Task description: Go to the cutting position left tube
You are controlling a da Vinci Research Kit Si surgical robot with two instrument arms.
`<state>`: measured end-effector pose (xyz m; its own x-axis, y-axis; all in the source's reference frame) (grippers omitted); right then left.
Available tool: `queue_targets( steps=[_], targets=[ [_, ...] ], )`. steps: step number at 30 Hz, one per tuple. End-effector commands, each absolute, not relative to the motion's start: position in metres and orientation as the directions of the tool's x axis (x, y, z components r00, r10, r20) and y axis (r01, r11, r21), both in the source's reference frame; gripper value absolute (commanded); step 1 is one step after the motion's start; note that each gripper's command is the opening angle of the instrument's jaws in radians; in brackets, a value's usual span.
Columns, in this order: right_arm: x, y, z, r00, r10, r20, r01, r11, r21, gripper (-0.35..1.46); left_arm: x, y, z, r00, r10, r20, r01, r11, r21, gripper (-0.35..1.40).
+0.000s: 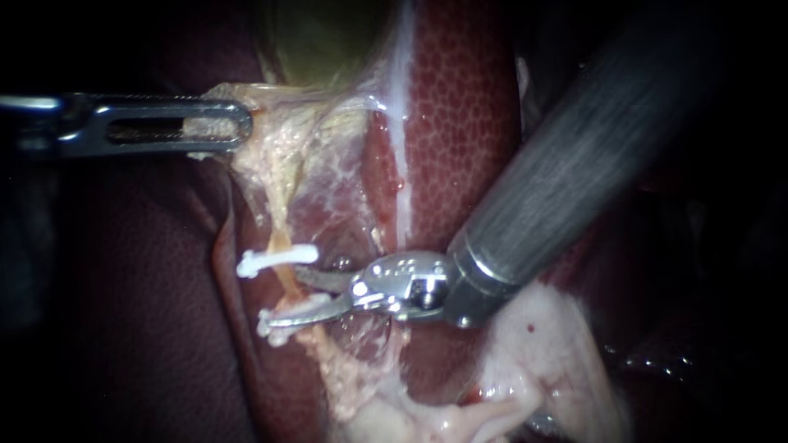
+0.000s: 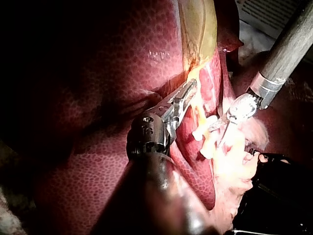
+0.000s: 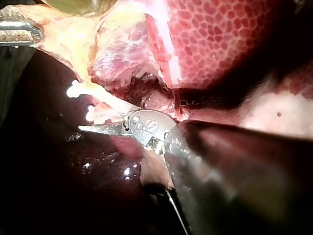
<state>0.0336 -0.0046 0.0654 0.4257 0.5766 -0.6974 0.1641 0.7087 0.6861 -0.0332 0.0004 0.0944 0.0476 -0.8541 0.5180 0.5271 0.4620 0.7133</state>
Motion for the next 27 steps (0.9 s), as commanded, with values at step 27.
queue_targets(
  steps=[27],
  targets=[
    [0.0382, -0.0039, 0.0667, 0.428, 0.59, -0.684, 0.162, 0.695, 0.7, 1.42, -0.0337, 0.0003, 0.0944, 0.052, -0.852, 0.521, 0.523, 0.468, 0.713, -0.35]
  ],
)
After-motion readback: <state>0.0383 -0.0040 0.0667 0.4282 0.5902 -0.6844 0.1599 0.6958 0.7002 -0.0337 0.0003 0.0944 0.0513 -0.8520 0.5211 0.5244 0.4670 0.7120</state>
